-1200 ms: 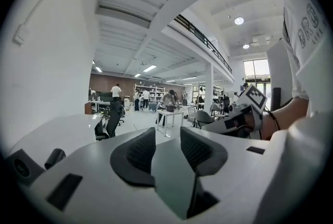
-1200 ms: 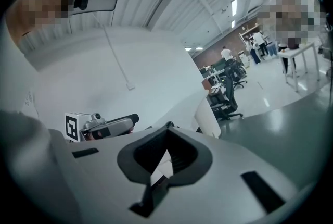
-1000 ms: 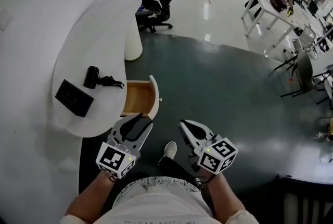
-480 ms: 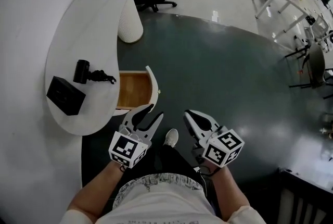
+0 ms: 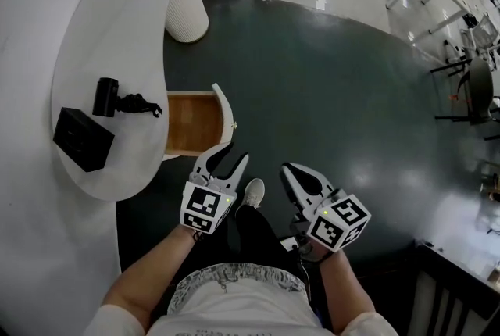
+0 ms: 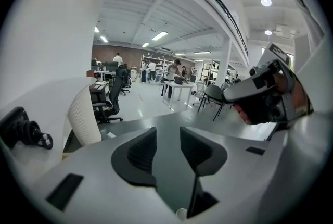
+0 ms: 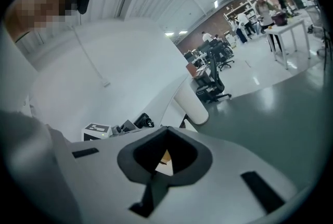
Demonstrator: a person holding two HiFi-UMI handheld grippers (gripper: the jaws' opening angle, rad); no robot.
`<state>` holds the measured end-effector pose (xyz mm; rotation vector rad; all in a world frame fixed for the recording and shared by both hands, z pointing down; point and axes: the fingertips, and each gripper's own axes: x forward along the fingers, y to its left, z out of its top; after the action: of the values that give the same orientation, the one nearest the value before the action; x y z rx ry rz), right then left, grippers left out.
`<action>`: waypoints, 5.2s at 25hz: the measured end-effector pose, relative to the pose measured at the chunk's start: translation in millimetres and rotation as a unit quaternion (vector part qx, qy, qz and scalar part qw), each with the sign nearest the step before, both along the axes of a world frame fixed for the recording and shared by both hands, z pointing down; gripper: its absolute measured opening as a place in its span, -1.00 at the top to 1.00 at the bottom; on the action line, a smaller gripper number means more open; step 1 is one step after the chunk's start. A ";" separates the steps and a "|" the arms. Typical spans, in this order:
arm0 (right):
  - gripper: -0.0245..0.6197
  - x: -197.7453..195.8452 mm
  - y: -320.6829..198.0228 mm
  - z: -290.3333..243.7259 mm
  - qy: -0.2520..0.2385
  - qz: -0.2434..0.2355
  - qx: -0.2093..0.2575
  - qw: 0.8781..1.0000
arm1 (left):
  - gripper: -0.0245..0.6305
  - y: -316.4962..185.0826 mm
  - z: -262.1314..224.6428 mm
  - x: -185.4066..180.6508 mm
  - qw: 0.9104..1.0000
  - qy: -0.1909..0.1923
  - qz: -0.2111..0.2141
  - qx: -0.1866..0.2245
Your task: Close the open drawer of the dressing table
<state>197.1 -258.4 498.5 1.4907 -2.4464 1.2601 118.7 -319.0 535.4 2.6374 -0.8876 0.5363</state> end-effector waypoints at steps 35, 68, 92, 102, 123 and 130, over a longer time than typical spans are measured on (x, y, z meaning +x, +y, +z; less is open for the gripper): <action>0.90 59.8 -14.9 155.5 -0.107 0.096 -0.065 0.987 | 0.45 -35.5 239.6 25.8 0.638 -0.587 0.498 -0.023; 0.90 65.2 -22.0 178.6 -0.118 0.099 -0.063 0.986 | 0.53 -45.9 300.1 -40.3 0.461 -0.716 0.510 -0.123; 0.90 -53.6 -56.3 177.7 -0.125 0.040 -0.075 0.988 | 0.53 -77.6 300.1 -172.1 0.427 -0.738 0.504 -0.138; 0.90 -71.5 -62.7 187.1 -0.128 0.044 -0.086 0.987 | 0.53 -92.2 301.1 -244.2 0.346 -0.779 0.496 -0.164; 0.90 -87.3 -67.9 156.0 -0.091 0.036 -0.076 0.992 | 0.34 -91.6 313.9 -193.1 0.444 -0.741 0.494 -0.106; 0.90 -70.8 -73.1 120.3 -0.055 0.050 -0.052 0.996 | 0.35 -79.5 267.3 -82.5 0.643 -0.605 0.470 0.016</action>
<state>126.3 -331.5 618.8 1.5746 -2.3556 1.5007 36.1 -398.5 802.7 2.2504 0.4924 2.6703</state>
